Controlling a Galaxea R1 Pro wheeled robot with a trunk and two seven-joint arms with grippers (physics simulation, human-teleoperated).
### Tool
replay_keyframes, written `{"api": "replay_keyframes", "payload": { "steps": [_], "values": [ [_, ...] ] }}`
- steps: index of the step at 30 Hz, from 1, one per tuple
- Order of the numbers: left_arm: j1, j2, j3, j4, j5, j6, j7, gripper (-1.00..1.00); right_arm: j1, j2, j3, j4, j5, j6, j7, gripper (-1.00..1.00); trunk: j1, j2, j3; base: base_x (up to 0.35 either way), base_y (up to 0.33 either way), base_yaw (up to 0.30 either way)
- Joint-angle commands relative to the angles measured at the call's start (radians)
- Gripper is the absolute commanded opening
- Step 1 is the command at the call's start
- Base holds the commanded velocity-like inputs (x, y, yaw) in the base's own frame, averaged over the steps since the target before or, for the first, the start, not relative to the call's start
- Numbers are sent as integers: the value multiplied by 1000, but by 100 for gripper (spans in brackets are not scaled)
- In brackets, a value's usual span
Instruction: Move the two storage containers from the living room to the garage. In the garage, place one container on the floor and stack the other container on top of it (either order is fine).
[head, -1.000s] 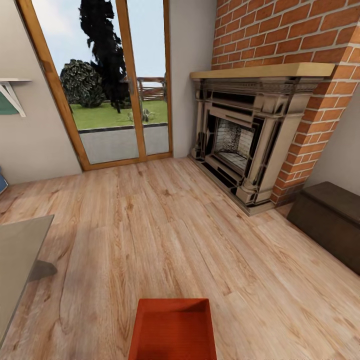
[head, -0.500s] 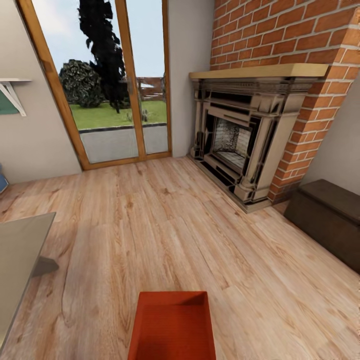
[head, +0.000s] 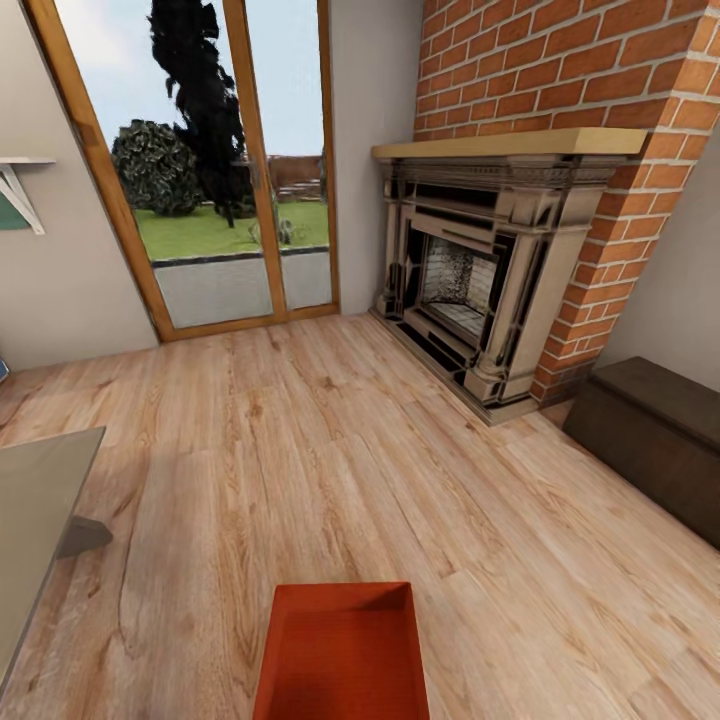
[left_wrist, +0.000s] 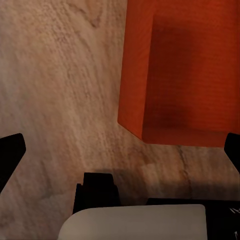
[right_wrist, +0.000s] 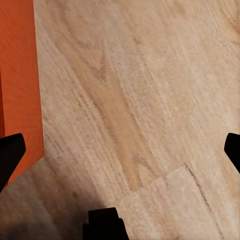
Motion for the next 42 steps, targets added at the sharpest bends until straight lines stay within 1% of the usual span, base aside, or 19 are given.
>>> {"api": "replay_keyframes", "payload": {
  "steps": [1,21,24,25,27,28,29,30,31,32,33,34,36,37,39,40,41,42],
  "values": [
    [-1,0,-8,1,10,-3,-4,100,-1,0,9,1,-10,-4,-5,100,0,0,-1,0,0,-1],
    [0,0,-8,1,10,-3,-4,100,-1,0,9,1,-10,-4,-5,100,0,0,-1,0,0,0],
    [-1,-1,-9,-3,15,-43,-7,100,-1,0,9,-1,-9,-6,-7,100,0,0,-1,0,0,0],
    [-1,-2,-10,-10,15,-80,-8,100,-1,0,10,-4,-7,-7,-7,100,0,0,-1,0,0,0],
    [-1,-4,-11,-27,16,-121,-8,100,-1,1,11,-12,-5,-9,-8,100,0,0,-1,0,0,0],
    [-1,-4,-12,-59,16,-150,-8,100,-4,0,11,-36,-2,-19,-8,100,0,0,-1,0,0,0],
    [-1,-4,-12,-85,16,-161,-7,100,-6,0,11,-57,0,-28,-8,100,0,0,-1,0,0,0],
    [-1,-3,-12,-167,15,-173,-7,100,-8,-1,10,-111,4,-50,-8,100,0,0,-1,0,0,0],
    [-1,-3,-13,-214,14,-176,-6,100,-9,-3,10,-138,6,-60,-8,100,0,0,-1,0,0,0],
    [-1,-3,-12,-305,14,-169,1,100,-10,-7,9,-185,8,-73,-8,100,0,0,-1,0,0,0],
    [0,-2,-12,-344,13,-155,10,100,-12,-9,9,-203,9,-78,-8,100,0,0,-1,0,0,0],
    [0,-2,-13,-412,12,-107,41,100,-17,-11,9,-230,11,-83,-7,100,0,0,-1,0,0,0],
    [-1,-2,-13,-477,10,-38,85,100,-26,-13,9,-246,11,-84,-6,100,0,0,-1,0,0,0],
    [-1,-1,-13,-542,9,41,133,100,-35,-14,9,-254,12,-74,-5,100,0,0,-1,0,0,0],
    [-1,-1,-13,-601,8,127,182,100,-41,-15,8,-258,12,-45,-4,100,0,0,-1,0,0,0],
    [-1,-1,-13,-625,8,172,207,100,-45,-16,8,-260,11,-21,-4,100,0,0,-1,0,0,0],
    [-1,0,-13,-660,8,257,256,100,-56,-17,8,-263,11,45,-3,100,0,0,-1,0,0,0],
    [-1,0,-14,-693,7,343,312,100,-80,-19,7,-265,10,149,-2,100,0,0,-1,0,0,0]
  ]
}}
